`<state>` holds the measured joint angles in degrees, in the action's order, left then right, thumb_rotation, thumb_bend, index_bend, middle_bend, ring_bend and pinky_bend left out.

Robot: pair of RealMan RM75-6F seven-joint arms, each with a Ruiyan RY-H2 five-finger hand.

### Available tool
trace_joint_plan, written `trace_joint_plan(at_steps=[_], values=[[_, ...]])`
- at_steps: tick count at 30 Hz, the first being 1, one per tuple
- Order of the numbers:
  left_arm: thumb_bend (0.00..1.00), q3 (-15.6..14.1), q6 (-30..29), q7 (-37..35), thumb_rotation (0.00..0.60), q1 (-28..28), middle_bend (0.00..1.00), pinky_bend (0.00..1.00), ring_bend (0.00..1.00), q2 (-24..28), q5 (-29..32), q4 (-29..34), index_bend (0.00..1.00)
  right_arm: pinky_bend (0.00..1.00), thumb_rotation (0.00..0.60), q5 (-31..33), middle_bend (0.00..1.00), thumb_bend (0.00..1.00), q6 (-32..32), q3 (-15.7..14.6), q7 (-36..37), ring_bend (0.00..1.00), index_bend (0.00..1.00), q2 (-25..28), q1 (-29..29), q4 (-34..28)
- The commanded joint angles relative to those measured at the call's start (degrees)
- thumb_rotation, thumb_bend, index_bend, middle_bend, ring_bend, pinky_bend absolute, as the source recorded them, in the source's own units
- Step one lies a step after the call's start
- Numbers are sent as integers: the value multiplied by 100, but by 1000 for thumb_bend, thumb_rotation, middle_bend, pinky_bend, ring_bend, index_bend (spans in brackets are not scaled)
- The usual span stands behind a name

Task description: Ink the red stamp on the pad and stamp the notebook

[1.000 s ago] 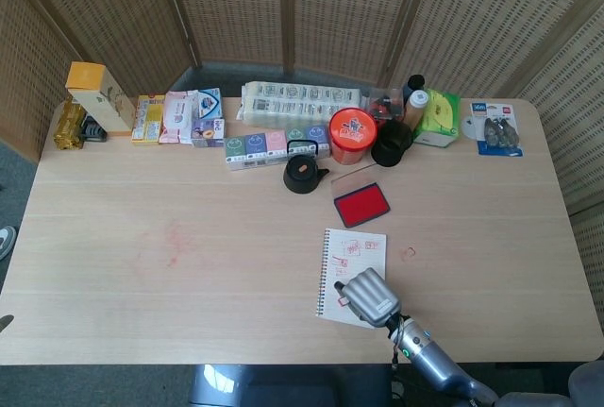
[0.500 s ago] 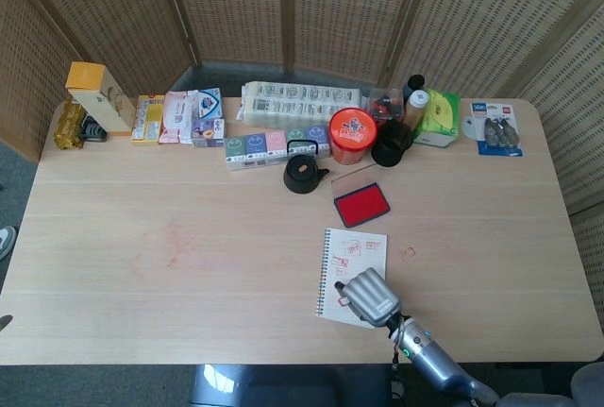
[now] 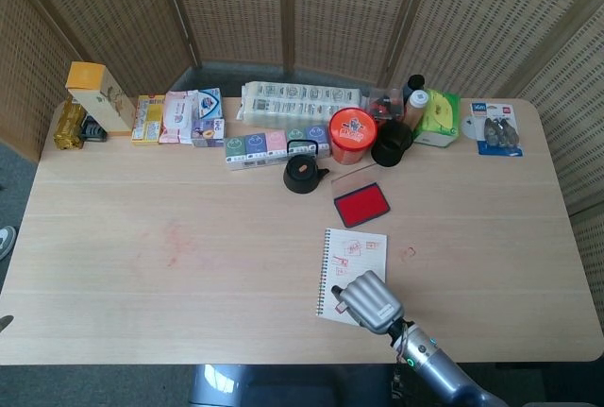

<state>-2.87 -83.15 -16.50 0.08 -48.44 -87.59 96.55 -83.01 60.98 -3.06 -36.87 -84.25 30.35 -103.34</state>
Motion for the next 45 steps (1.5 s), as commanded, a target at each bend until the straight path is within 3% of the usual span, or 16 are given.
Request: trace_joint_plan(at_steps=[1,6,10,21,31,45], values=[[31,-4,-17,-12,600,8,0,38,0,3,-13,-3,0,1000,600,30,943,480,146,152,-301,1000,573,321,20,-493],[31,-11,-65,-33,600,30,0,38,0,6,-39,-7,0,1000,600,109,943,480,275,384,-473,1000,572,609,61,-836],[31,-18,-74,-22,600,36,0,39,0,2,-52,2,0,1000,600,183,943,480,384,622,-502,1000,573,763,110,-749],[31,-19,-95,36,600,48,0,38,0,-13,-50,28,0,1000,600,937,943,480,187,1043,31,1000,575,792,222,626],[31,-5,-26,149,600,28,0,38,0,-43,32,61,0,1000,600,1937,943,480,-326,1214,252,1000,574,237,397,2070],[31,7,82,267,600,-9,0,38,0,-73,120,92,0,1000,600,2553,927,470,-639,1232,281,1000,574,-614,550,3470]])
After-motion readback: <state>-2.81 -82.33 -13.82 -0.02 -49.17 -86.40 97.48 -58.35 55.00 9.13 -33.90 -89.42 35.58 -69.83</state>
